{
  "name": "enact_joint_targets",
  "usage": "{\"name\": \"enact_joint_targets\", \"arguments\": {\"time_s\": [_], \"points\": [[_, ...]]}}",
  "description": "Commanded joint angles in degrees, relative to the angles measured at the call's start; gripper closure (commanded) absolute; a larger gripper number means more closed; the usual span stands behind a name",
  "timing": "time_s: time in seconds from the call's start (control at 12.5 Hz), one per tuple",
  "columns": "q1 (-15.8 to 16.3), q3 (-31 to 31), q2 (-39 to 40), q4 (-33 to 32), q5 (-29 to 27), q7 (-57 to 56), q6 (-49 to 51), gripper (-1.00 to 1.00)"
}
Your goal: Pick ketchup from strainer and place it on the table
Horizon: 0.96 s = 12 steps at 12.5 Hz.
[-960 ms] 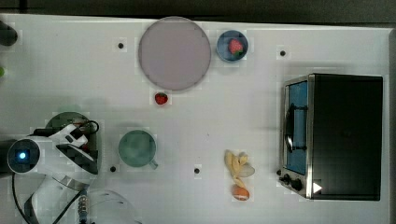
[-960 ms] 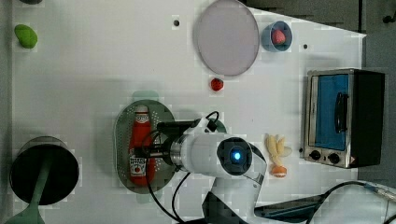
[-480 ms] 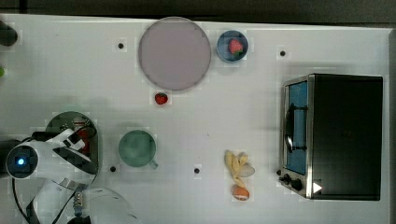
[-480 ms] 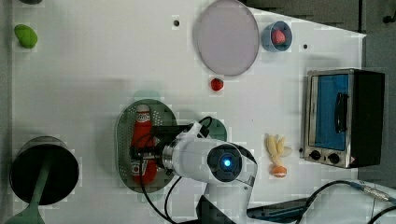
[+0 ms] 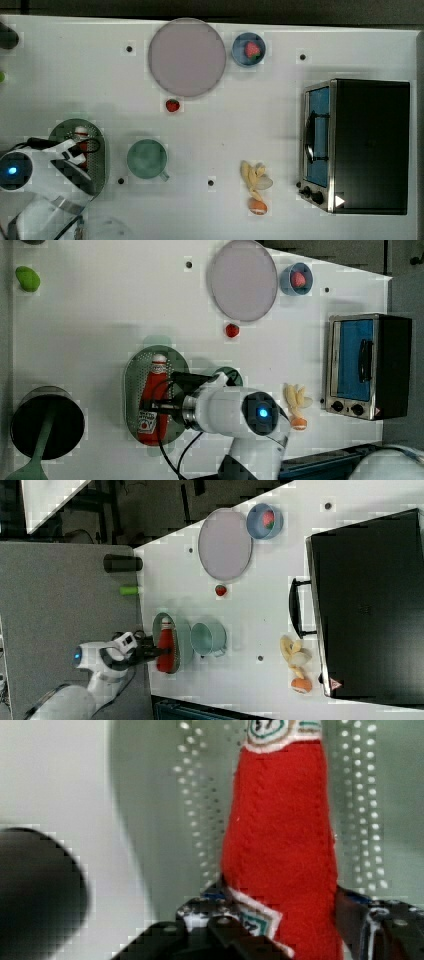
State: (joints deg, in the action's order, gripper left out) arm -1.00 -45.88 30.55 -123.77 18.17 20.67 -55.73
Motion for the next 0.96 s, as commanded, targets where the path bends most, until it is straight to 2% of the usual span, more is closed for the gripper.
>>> {"name": "enact_joint_targets", "arguments": {"time_s": [0.08, 0.24, 0.48, 0.72, 0.96], "points": [[-5.67, -8.04, -6.98, 2.91, -7.65, -0.88, 6.25, -0.13], [-9.04, -11.33, -8.83, 6.69, -11.89, -6.21, 15.1, -0.13], [-12.51, -12.19, -10.1, 13.53, -12.79, -12.99, 26.18, -0.13], [-16.86, -12.05, -11.09, 18.78, -12.64, -15.92, 32.08, -0.13], [-22.52, -11.84, -12.1, 22.16, -12.14, -20.01, 34.6, -0.13]]}}
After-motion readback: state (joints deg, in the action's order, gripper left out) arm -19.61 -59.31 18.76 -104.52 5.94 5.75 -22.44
